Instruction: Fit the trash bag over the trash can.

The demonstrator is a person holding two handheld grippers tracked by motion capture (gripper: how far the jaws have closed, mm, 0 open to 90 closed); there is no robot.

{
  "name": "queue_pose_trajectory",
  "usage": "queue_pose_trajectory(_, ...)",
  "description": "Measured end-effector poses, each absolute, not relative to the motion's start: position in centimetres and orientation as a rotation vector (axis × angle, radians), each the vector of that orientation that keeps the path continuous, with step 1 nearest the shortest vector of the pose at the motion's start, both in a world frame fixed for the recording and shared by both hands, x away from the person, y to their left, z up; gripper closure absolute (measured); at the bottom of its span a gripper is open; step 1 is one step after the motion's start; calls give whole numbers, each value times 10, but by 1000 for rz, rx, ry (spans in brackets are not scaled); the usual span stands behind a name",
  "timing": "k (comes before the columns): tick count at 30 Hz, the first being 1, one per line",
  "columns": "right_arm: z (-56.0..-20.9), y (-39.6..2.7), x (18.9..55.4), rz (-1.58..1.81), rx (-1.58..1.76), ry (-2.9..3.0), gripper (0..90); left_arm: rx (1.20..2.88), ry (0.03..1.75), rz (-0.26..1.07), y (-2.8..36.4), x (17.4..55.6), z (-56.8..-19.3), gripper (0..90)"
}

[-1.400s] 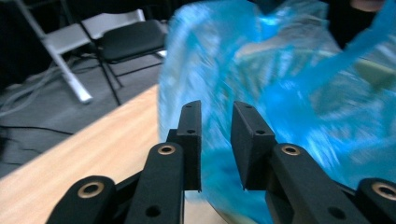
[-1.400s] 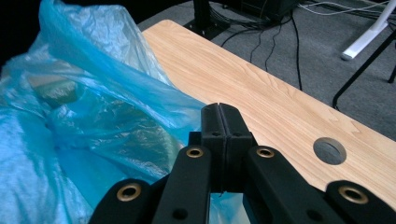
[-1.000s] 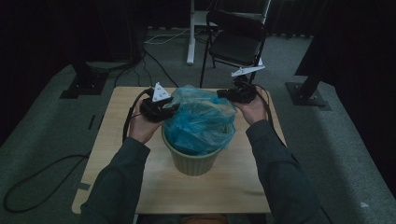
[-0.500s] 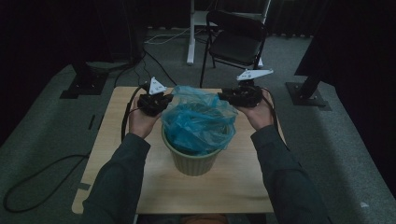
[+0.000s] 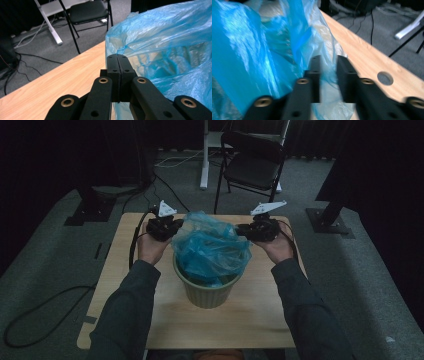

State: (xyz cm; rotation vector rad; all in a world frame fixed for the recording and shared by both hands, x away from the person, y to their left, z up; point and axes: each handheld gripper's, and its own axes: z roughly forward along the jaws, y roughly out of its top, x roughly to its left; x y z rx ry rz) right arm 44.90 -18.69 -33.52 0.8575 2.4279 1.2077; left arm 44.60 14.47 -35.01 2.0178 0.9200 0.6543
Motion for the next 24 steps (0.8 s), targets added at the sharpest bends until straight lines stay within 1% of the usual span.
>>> queue_pose_trajectory(2,-341,-186,455,1185,886,2432,874,2027,933,622,147,451,-355,894)
queue_pose_trajectory(4,-347,-185,461,1166,926,2441,899,2027,957,584,149,456,-362,894)
queue_pose_trajectory(8,-363,-188,471,1159,1000,2466,900,2030,990,485,154,463,-380,893)
queue_pose_trajectory(12,-379,-193,473,1157,1047,2498,900,1998,997,391,160,462,-396,892)
queue_pose_trajectory(19,-393,-197,466,1137,1070,2540,900,1949,1005,285,166,452,-414,887)
queue_pose_trajectory(24,-403,-200,464,1131,1098,2572,900,1982,986,260,165,445,-424,883)
